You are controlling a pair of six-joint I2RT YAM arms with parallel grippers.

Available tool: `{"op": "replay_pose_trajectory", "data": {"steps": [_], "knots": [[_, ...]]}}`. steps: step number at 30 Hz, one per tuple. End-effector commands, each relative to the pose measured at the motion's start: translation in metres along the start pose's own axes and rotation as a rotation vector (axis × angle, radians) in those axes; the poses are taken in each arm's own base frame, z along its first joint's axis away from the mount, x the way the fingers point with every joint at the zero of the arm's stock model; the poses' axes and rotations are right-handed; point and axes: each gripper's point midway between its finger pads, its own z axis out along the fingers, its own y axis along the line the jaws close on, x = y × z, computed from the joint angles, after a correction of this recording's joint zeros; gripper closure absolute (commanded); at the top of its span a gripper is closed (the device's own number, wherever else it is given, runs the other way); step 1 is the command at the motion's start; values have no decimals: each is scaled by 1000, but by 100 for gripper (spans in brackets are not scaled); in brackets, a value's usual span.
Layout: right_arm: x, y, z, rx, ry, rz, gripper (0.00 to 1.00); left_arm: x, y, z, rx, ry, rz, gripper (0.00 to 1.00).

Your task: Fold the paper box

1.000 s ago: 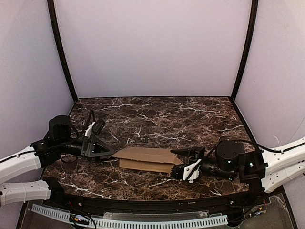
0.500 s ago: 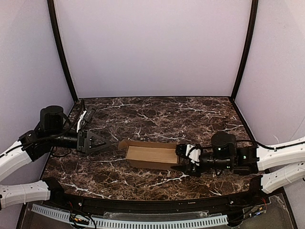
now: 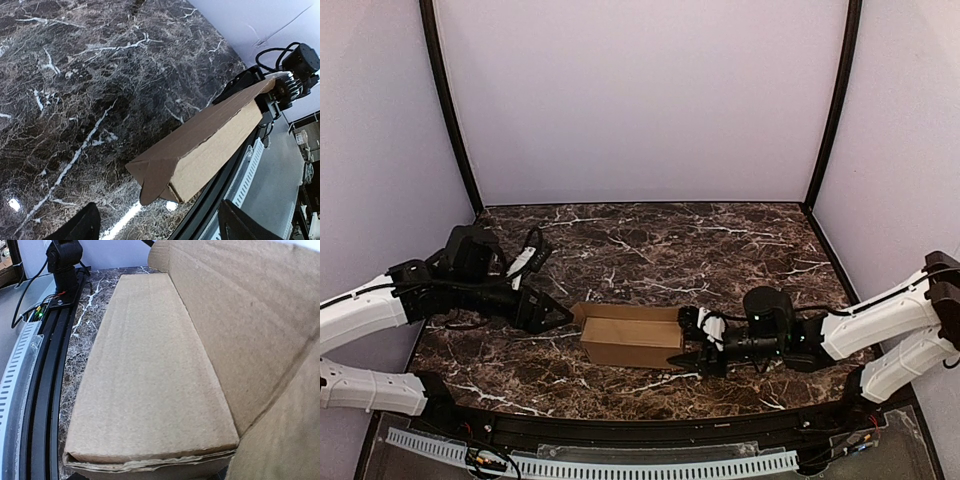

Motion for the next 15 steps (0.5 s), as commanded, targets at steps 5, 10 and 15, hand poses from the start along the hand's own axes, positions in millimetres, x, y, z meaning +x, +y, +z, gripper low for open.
{"op": "replay_pose_trajectory", "data": {"steps": [5, 10, 15], "knots": [[-12, -10, 4, 24, -99, 2, 75, 4, 17, 11, -142, 54, 57, 34], [-10, -10, 8, 16, -87, -5, 76, -3, 13, 19, -130, 38, 59, 53], [-8, -8, 9, 9, -82, 2, 76, -10, 13, 22, -141, 26, 70, 58]]}}
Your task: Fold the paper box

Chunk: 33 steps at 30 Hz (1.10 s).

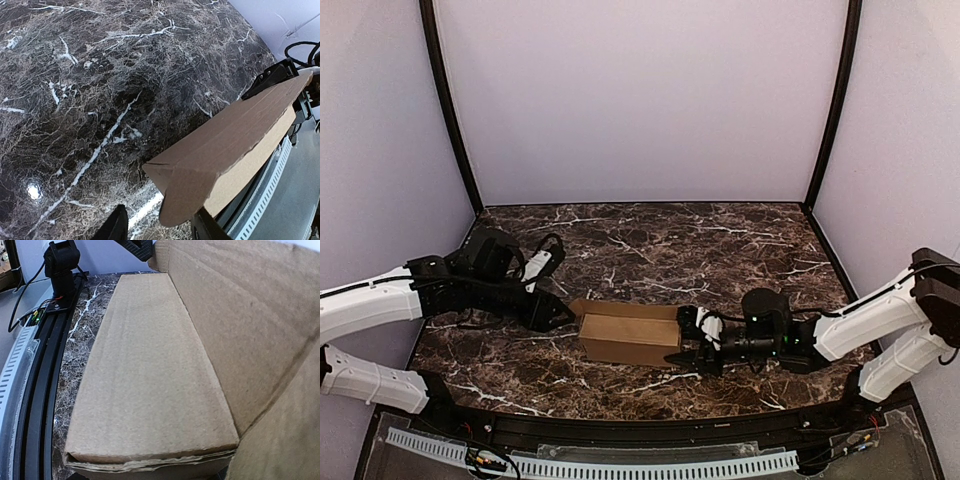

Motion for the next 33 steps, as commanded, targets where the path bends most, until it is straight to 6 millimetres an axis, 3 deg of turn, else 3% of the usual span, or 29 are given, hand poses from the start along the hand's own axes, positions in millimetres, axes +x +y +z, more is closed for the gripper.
{"op": "replay_pose_trajectory", "data": {"steps": [1, 6, 11, 27, 33], "knots": [[-10, -2, 2, -4, -41, -2, 76, -21, -6, -6, -1, -64, 31, 59], [-8, -2, 5, -8, -31, 5, 76, -26, -18, -6, 62, -83, 47, 62], [-10, -3, 6, -7, -35, 6, 75, -25, -21, -3, 78, -69, 53, 73], [-9, -11, 14, 53, -39, -12, 78, -21, -11, 4, 14, -28, 33, 98], [-9, -20, 22, 190, -45, -54, 79, -24, -6, 7, -18, -20, -36, 100]]}}
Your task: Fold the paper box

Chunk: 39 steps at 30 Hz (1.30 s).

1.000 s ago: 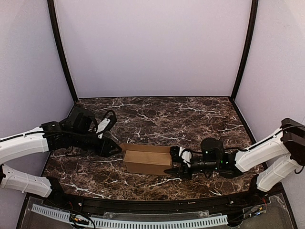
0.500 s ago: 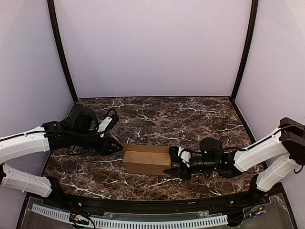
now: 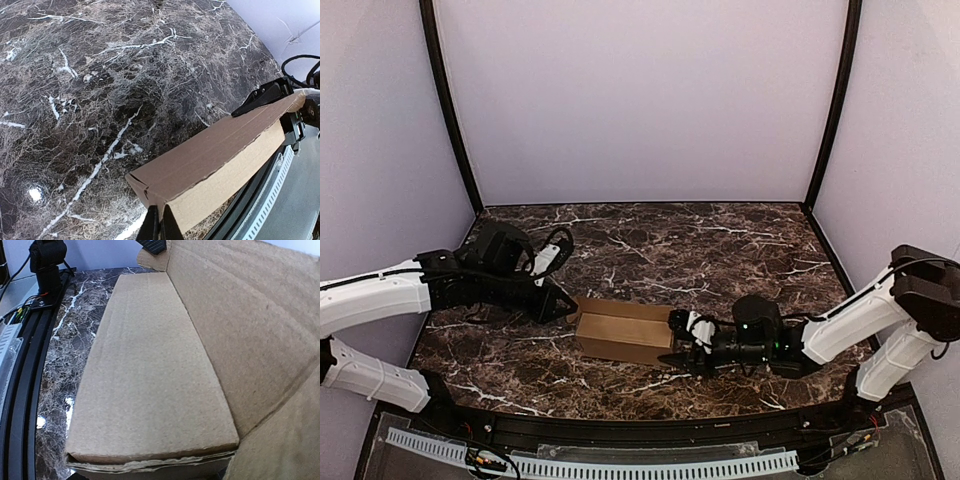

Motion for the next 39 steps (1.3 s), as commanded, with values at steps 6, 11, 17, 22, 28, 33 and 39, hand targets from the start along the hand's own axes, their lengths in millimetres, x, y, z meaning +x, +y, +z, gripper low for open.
{"op": "replay_pose_trajectory", "data": {"steps": [6, 11, 17, 22, 28, 33, 39], "knots": [[-17, -24, 14, 278, -78, -42, 79, -5, -5, 4, -17, -8, -90, 100], [-15, -31, 14, 351, -96, -13, 79, 2, -1, 13, -37, -1, -98, 100], [-9, -34, 10, 375, -112, 40, 78, 11, 2, 24, -43, -29, -109, 100], [-3, -29, 11, 348, -114, 77, 77, 26, 14, 30, -76, -26, -100, 100], [4, -25, 10, 330, -117, 122, 77, 37, 24, 31, -102, -46, -93, 100], [10, -25, 9, 329, -125, 176, 77, 45, 30, 32, -113, -58, -116, 100], [18, -24, 12, 326, -120, 225, 77, 56, 36, 37, -121, -53, -135, 100]]}}
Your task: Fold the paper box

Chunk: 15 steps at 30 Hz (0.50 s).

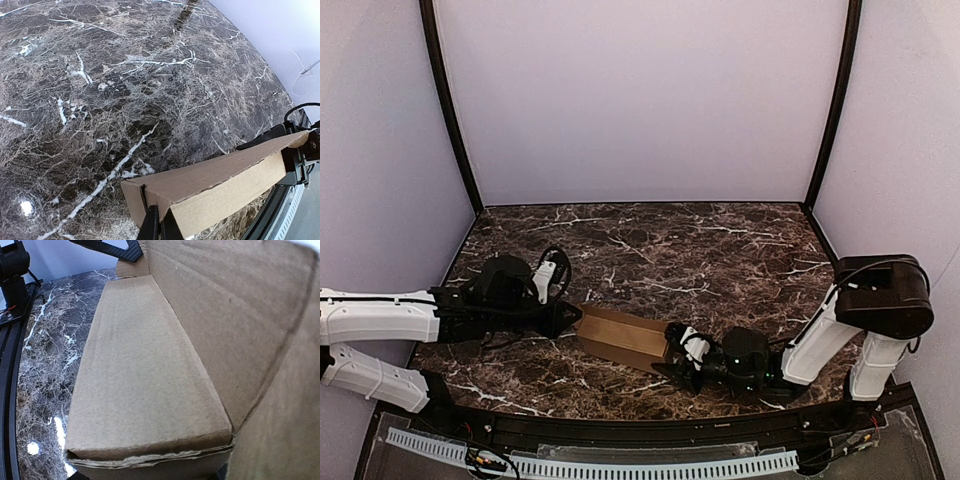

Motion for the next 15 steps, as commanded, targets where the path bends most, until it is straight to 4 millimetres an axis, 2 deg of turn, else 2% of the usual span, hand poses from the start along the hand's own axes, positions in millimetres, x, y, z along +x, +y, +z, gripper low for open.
{"op": "replay_pose_trajectory", "data": {"steps": [1, 9, 15], "knots": [[-13, -26, -2, 130, -82, 125, 77, 41, 16, 2, -44, 117, -44, 100], [-6, -28, 0, 145, -68, 145, 77, 45, 15, 5, -29, 113, -78, 100], [-2, -30, -2, 156, -63, 154, 78, 60, 25, 5, -68, 133, -76, 100]]}}
